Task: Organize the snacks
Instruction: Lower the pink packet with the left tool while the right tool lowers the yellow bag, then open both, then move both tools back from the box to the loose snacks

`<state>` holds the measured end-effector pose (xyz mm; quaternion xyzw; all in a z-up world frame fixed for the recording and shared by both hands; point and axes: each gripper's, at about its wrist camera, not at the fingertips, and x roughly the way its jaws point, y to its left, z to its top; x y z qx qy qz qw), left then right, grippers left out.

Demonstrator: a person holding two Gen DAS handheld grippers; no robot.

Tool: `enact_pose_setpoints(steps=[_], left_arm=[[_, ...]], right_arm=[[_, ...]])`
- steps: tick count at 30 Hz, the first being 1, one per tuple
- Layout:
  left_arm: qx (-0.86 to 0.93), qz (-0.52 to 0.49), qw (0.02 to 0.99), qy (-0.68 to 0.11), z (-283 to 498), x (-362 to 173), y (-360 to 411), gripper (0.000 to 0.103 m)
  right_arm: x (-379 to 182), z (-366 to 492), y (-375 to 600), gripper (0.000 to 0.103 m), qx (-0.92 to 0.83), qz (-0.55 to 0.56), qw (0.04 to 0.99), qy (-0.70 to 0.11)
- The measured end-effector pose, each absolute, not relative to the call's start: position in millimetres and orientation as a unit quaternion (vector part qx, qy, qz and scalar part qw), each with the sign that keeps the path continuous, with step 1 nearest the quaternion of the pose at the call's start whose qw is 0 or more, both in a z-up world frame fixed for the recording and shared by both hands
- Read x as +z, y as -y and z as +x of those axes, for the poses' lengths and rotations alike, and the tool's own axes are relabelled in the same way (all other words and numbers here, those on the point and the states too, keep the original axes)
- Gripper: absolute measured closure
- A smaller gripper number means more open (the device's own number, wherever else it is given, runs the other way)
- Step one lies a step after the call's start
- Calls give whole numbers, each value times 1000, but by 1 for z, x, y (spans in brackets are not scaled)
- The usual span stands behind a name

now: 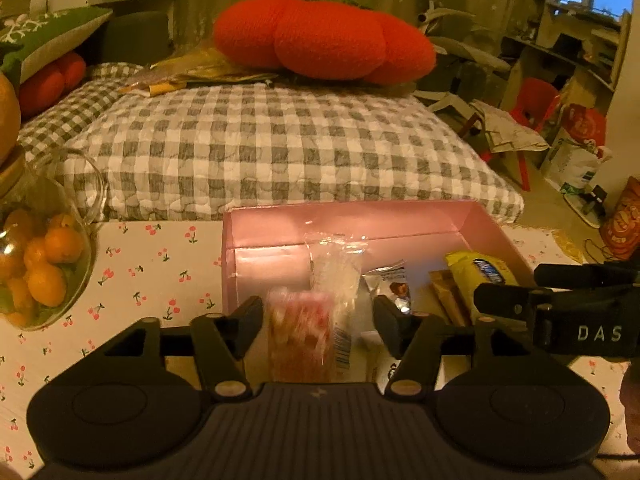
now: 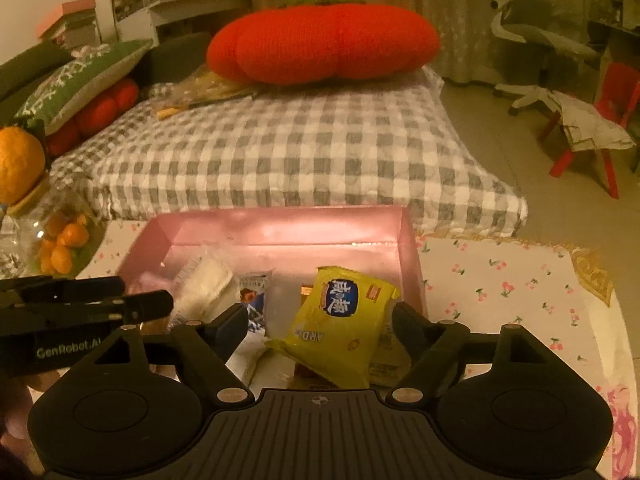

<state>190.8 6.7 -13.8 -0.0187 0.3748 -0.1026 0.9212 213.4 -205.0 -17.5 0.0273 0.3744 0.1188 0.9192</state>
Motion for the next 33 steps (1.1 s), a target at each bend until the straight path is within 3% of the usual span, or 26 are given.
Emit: enact_pose_setpoints(steps=[12,25,33], left_arm=[[-121,-9,920,-373,162,-3,-5,23],[-133,-13,916,-377,127,3,-15,18],[-128,-12,915,-383,107,2,-24,8]], right_arm=[[6,185,202,15,119,11,925,-362],[27,144,196,13,133,0,928,-349],[26,118,196,10,136,4,925,-354]])
